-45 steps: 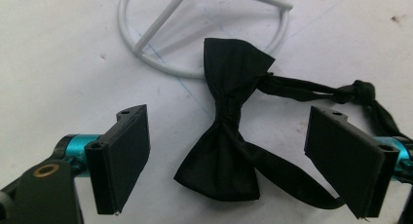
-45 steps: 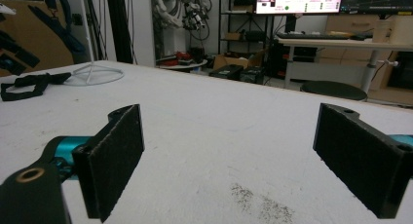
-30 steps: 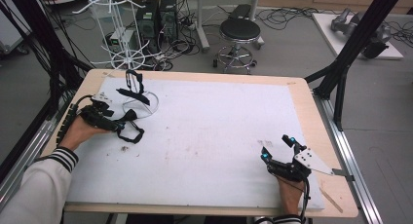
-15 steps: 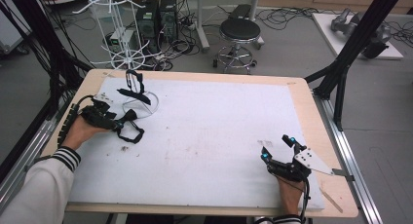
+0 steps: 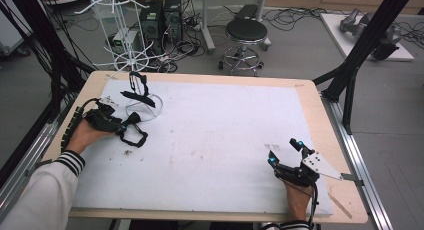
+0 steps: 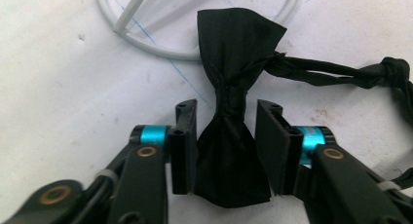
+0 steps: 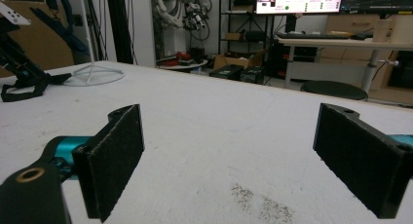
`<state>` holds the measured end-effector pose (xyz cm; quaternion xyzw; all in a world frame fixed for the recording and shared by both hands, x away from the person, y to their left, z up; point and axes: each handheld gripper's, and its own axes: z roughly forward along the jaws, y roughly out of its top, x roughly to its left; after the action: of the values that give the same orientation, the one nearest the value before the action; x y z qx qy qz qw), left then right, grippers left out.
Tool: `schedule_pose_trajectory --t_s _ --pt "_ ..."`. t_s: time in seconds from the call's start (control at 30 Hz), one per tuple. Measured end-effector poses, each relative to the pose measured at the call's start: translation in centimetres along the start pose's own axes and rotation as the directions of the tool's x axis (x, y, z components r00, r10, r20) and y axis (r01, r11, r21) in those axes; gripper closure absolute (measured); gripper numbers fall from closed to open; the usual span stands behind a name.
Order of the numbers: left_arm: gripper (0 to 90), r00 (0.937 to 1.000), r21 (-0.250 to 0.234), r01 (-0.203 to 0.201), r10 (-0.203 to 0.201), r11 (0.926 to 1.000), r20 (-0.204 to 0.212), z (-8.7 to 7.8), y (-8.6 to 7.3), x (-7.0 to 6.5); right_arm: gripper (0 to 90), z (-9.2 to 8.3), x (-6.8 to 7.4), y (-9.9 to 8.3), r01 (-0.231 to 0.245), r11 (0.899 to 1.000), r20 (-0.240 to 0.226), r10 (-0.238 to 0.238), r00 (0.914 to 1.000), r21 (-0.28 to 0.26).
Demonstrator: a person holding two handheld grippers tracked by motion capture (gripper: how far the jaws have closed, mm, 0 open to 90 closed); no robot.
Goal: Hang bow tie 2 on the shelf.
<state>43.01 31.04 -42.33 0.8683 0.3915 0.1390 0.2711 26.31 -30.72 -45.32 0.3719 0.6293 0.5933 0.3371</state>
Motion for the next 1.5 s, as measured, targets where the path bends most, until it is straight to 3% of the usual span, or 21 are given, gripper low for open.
schedule_pose_trajectory --t_s 0.3,0.47,0.73,0.83,1.1,1.5 --pt "76.3 1.0000 0.008 0.003 -0.003 1.0000 -0.005 -0.1 0.2 -0.1 10.7 0.0 0.0 0.0 -0.001 1.000 0.001 0.001 1.0000 0.001" --pt "78.9 0.9999 0.014 0.016 -0.016 0.9998 -0.007 -0.2 0.2 -0.3 10.7 0.0 0.0 0.0 0.003 1.000 0.001 -0.003 1.0000 -0.001" --pt "79.9 0.9999 0.022 -0.003 0.003 0.9998 -0.011 -0.5 0.2 -0.4 10.7 0.0 0.0 0.0 0.004 1.000 0.000 -0.004 1.0000 -0.002" --pt "79.9 0.9999 -0.009 0.011 -0.011 0.9999 -0.005 -0.9 0.0 -0.5 10.7 0.0 0.0 0.0 0.006 1.000 0.002 -0.006 1.0000 -0.001" --pt "79.9 0.9999 -0.065 -0.008 0.008 0.9979 -0.009 -3.2 -0.2 -0.7 10.6 0.0 0.1 0.0 0.001 1.000 0.002 -0.002 1.0000 0.002" --pt "79.8 0.9999 -0.148 0.009 -0.011 0.9889 -0.007 -5.5 -1.3 -0.7 10.7 0.0 0.0 0.0 0.006 1.000 0.001 -0.006 1.0000 0.000"
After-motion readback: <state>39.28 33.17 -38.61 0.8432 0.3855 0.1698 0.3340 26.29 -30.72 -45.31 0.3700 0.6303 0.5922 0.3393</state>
